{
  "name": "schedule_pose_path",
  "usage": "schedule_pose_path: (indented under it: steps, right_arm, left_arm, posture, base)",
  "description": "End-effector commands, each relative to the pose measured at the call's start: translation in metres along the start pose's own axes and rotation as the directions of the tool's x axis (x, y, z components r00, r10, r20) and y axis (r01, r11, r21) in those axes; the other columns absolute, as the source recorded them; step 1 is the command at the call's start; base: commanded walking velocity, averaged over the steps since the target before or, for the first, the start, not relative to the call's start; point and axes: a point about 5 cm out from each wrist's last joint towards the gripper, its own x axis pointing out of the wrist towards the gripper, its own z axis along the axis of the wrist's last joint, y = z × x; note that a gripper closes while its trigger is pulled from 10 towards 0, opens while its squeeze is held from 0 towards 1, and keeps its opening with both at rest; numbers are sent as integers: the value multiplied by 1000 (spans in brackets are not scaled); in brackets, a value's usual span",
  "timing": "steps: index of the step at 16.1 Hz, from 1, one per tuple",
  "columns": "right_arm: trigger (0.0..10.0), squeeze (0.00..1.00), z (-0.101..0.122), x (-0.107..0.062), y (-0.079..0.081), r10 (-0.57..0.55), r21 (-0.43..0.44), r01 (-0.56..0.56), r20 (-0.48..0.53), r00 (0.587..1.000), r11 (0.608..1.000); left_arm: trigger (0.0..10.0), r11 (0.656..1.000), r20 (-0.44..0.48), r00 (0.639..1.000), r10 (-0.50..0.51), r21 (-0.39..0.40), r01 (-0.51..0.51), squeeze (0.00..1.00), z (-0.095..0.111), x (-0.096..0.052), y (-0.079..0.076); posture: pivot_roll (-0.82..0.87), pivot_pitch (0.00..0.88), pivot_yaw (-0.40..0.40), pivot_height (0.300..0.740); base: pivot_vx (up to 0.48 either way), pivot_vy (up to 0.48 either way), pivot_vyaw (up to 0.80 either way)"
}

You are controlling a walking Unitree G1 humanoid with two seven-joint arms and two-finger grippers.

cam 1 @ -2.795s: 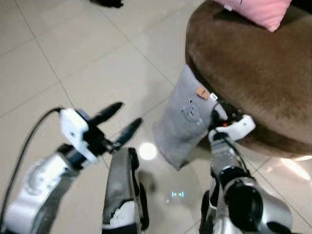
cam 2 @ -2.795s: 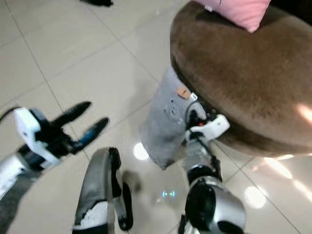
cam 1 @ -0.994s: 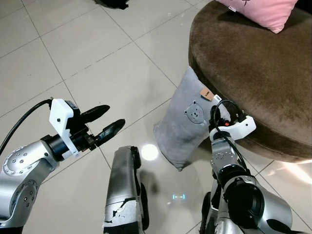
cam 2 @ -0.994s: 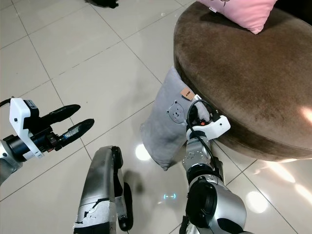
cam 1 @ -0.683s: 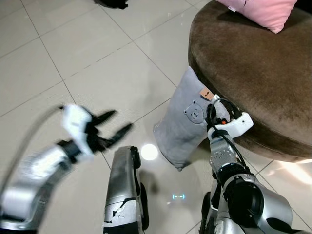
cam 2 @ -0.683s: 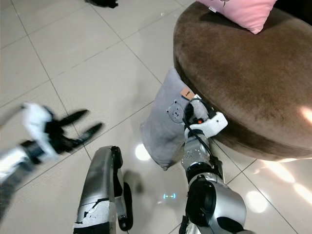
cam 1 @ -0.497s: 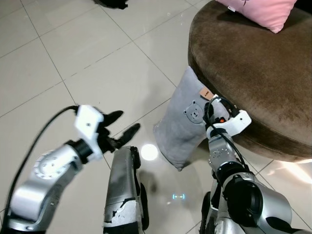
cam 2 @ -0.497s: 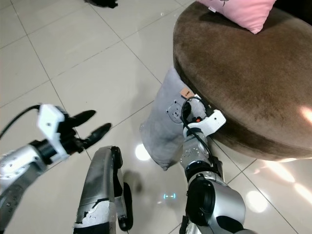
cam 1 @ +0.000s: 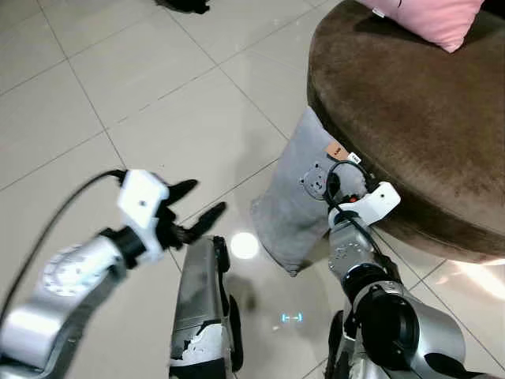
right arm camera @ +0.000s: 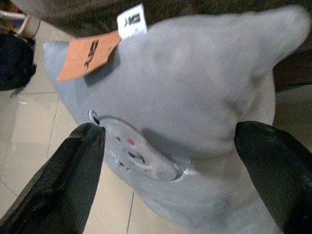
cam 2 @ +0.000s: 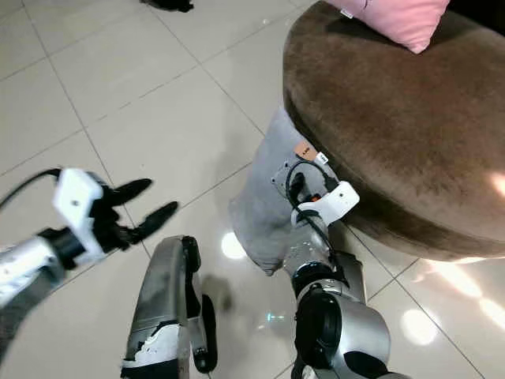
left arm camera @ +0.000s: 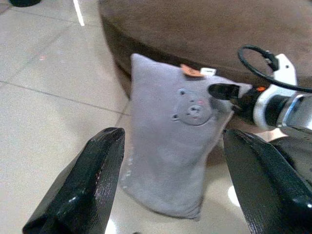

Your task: Move the pillow to the sofa from floor

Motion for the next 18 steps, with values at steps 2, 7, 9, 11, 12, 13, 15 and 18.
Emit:
schedule_pose_path:
  steps: [2, 7, 9, 11, 12, 13, 15, 18]
  right_arm:
    - [10000, 0, -7, -5, -10, -28, -35, 28, -6, 1000, 999]
    - [10000, 0, 32, 3, 1, 114, -49, -107, 182, 977, 993]
    - [10000, 0, 52, -1, 13, 222, -108, -198, 299, 928, 974]
    - [10000, 0, 62, -20, 25, 377, -212, -319, 355, 856, 924]
    - [10000, 0, 61, -29, 28, 423, -262, -347, 340, 840, 900]
    - [10000, 0, 52, -56, 32, 553, -435, -426, 220, 804, 793]
    - [10000, 0, 47, -92, 15, 551, -547, -389, 164, 818, 741]
    - [10000, 0, 36, -103, -10, 420, -542, -301, 109, 901, 785]
  left_arm:
    - [10000, 986, -54, 986, 160, 62, -157, 0, -7, -8, 21]
    - [10000, 909, 23, 909, 416, 10, -416, 0, -12, -12, 47]
    - [10000, 940, 109, 935, 338, 3, -340, 0, -3, -2, 36]
    - [10000, 970, 162, 958, 235, 19, -241, 0, 2, 4, 18]
    - [10000, 973, 170, 960, 222, 25, -229, 0, 2, 2, 13]
    - [10000, 957, 127, 951, 282, 33, -289, 0, -7, -1, 14]
    - [10000, 921, 30, 921, 388, 19, -389, 0, -29, -8, 16]
    - [10000, 911, 39, 911, 411, 19, -412, 0, -37, 10, 10]
  posture:
    - [390, 308, 154, 510]
    - [221, 249, 79, 510]
    - [161, 216, 52, 510]
    - [104, 185, 40, 510]
    - [97, 181, 39, 510]
    - [44, 150, 45, 510]
    - [11, 131, 45, 510]
    - [-24, 101, 48, 510]
  base:
    - [0, 0, 0]
    - [0, 0, 0]
    - [0, 0, 0]
    - [0, 0, 0]
    - [0, 0, 0]
    - [0, 0, 0]
    - [0, 0, 0]
    - [0, 0, 0]
